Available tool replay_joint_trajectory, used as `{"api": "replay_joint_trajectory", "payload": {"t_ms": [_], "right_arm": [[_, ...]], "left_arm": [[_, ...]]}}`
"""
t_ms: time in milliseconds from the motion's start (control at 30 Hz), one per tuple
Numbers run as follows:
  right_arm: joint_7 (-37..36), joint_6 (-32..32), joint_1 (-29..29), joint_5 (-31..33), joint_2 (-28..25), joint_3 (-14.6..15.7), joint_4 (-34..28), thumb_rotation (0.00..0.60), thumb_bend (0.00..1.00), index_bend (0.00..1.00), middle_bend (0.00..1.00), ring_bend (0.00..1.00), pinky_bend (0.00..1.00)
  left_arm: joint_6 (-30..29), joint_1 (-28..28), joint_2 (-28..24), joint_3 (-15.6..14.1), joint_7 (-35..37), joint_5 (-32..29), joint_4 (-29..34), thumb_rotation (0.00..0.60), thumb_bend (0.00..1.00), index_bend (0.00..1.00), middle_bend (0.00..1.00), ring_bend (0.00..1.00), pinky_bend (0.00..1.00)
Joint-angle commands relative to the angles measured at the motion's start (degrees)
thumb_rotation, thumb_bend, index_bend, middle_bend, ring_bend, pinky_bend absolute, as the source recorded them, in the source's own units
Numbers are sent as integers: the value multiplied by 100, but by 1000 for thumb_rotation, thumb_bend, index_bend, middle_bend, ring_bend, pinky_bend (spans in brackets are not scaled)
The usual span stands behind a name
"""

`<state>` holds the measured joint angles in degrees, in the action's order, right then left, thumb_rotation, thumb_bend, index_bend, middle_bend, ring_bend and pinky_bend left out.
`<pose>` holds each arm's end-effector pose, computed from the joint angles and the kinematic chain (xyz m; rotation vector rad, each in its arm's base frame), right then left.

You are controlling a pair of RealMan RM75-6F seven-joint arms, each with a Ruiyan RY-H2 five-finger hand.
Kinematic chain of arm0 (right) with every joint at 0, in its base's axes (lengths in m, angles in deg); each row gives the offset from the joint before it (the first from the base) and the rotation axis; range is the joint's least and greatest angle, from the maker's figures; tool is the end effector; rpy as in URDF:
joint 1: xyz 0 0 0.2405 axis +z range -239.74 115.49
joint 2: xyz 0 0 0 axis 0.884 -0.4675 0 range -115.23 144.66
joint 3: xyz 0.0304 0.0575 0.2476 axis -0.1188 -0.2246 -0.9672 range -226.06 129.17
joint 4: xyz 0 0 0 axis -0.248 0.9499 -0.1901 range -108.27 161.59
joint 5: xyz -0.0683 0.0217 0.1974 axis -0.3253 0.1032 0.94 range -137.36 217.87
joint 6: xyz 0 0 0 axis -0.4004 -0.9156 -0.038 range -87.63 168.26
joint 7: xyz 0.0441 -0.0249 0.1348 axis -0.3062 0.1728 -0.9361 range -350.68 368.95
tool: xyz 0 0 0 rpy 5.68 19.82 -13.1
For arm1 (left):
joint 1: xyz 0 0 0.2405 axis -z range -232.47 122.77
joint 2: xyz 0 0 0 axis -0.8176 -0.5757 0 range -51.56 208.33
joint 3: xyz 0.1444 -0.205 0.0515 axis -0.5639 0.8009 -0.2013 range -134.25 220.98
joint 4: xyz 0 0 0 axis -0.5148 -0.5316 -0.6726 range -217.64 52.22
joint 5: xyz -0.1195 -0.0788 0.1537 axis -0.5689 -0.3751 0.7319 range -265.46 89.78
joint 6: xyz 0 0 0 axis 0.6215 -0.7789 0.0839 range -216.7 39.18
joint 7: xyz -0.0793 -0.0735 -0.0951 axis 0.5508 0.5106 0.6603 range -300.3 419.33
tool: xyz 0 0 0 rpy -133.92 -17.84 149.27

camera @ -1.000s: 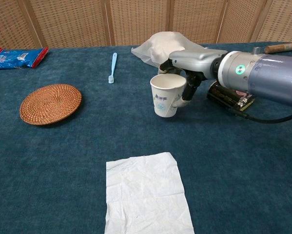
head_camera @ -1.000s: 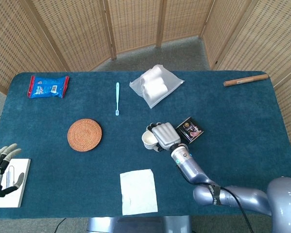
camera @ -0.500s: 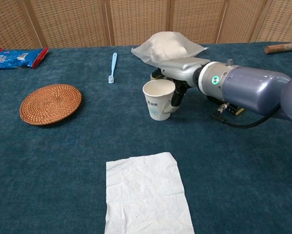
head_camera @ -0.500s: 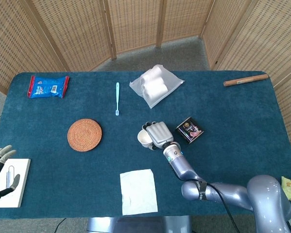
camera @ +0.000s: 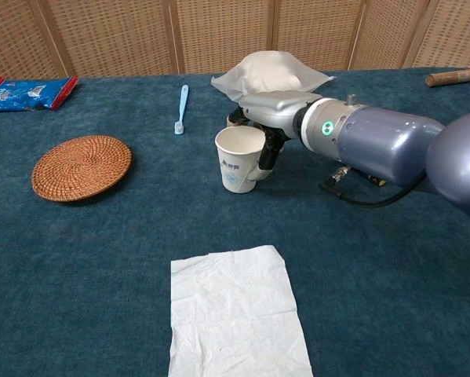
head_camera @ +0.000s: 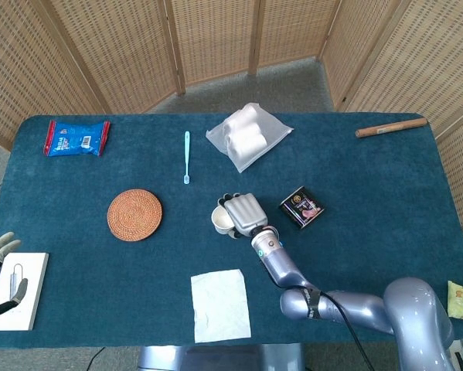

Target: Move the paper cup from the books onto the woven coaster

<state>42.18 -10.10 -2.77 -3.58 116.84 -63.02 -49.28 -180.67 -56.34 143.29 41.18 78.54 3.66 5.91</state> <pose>-0.0534 -0.3710 -0.0846 1.9673 -0.9520 0.8685 -0.3256 0.1275 0.1588 -1.2775 -1.1270 -1.1037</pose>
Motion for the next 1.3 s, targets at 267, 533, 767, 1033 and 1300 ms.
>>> {"api": "replay_joint_trajectory", "payload": {"t_ms": [267, 533, 767, 1033, 1300], "right_arm": [[93, 45, 43, 62, -3, 76, -34, 600, 257, 90, 138, 125, 208], [374, -187, -86, 115, -440, 271, -641, 600, 262, 0, 2, 0, 27], [728, -665, -386, 23, -1124, 649, -1435, 600, 266, 0, 0, 0, 21], [616, -1508, -1060, -334, -2225, 967, -2526, 600, 322, 0, 0, 0, 20], [-73, -2344, -1842, -1006, -2981, 1048, -2906, 600, 386, 0, 0, 0, 20]], "left_arm": [[-44, -31, -10, 0, 37, 25, -24, 600, 482, 124, 98, 0, 0], [1, 45, -83, 37, 44, 83, 20, 599, 482, 40, 15, 0, 0], [401, 218, -398, -13, -97, 30, 385, 600, 482, 22, 0, 0, 0], [906, 522, -575, -56, -521, 121, 652, 595, 484, 1, 0, 0, 0], [1786, 1155, -752, 33, -1421, 184, 1163, 590, 485, 0, 0, 0, 0]]}}
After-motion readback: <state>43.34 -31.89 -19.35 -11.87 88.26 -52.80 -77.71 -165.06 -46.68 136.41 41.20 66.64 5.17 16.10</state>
